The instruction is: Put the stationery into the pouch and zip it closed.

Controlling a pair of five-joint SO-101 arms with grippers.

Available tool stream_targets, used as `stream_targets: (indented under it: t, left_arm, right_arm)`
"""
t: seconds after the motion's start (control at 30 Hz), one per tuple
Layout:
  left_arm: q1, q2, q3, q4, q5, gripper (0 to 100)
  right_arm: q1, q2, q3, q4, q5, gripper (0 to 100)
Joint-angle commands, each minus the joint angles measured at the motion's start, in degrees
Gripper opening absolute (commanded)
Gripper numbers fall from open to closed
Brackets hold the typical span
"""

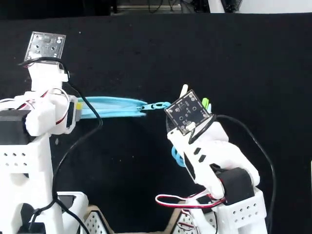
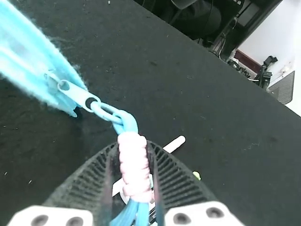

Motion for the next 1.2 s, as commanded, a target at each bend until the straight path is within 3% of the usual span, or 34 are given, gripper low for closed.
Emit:
stream_targets:
  t: [0.0, 0.07, 0.2, 0.47, 0.67, 0.83, 0.93, 1.1, 1.17]
  left_arm:
    - [0.1, -1.3, -0.5, 0.4, -0.4, 11]
    - [0.4, -1.6, -0.4, 0.4, -0.2, 3]
    - [0.8, -1.8, 3.5, -0.4, 3.5, 3]
    - [8.6, -7.9, 15.3, -10.7, 11.8, 3]
    - [9.1, -19.5, 24.6, -16.7, 10.4, 3]
    - [9.0, -19.7, 35.6, -25.0, 5.9, 3]
    - [9.0, -19.3, 38.3, -28.0, 6.0, 3]
    - [9.0, -19.4, 38.6, -28.7, 10.4, 3]
    - [9.0, -19.4, 39.0, -28.7, 11.0, 3]
  right_arm:
    - [1.3, -1.1, -0.2, -1.2, -0.6, 1.1]
    - [1.4, -1.1, -0.2, -1.2, -0.5, 1.1]
    - [1.4, -1.1, -0.5, -1.2, -0.5, 1.1]
    - [2.2, -1.1, -0.2, -0.9, -0.1, 1.1]
    - [5.5, -1.1, -0.2, -1.1, -0.2, 1.1]
    - [5.5, -1.1, -0.1, -0.7, -0.6, 1.1]
    - [3.3, -1.1, -0.2, 1.2, -2.0, 2.7]
    - [-4.2, -1.1, -0.7, 6.2, -6.9, 19.1]
    - [-6.9, -1.1, -0.7, 7.0, -6.9, 18.8]
